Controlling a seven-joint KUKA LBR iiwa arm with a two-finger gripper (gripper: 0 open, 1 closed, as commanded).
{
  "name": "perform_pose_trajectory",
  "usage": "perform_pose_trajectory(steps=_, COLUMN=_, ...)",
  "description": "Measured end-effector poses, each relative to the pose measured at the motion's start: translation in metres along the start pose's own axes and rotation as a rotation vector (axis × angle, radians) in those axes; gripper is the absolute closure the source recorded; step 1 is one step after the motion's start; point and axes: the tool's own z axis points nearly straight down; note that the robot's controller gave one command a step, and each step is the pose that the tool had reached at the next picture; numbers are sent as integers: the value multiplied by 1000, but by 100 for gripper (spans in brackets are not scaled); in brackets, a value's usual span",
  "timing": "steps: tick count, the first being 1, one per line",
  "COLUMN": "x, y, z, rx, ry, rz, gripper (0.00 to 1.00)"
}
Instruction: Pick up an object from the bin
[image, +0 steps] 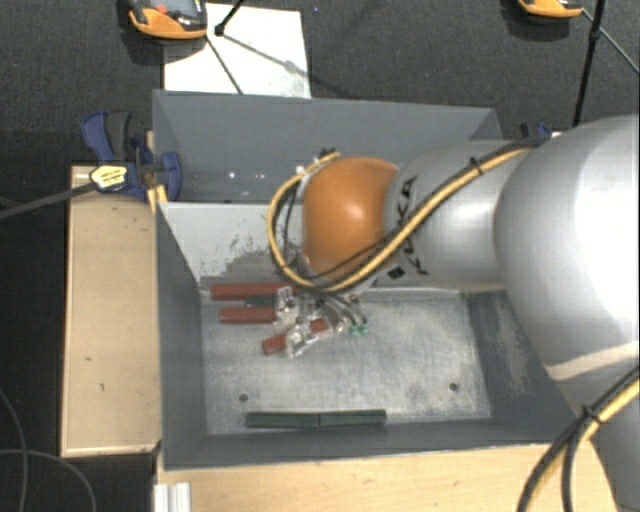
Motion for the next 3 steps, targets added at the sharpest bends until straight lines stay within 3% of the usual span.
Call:
perform_pose_trajectory(steps=1, x=1, y=0, z=-2, rx=0, ry=-1, rz=1, gripper=100)
perform_pose_trajectory(steps=3, x=1, y=0, z=-44, rx=0, ry=-23, rz=3, gripper=100)
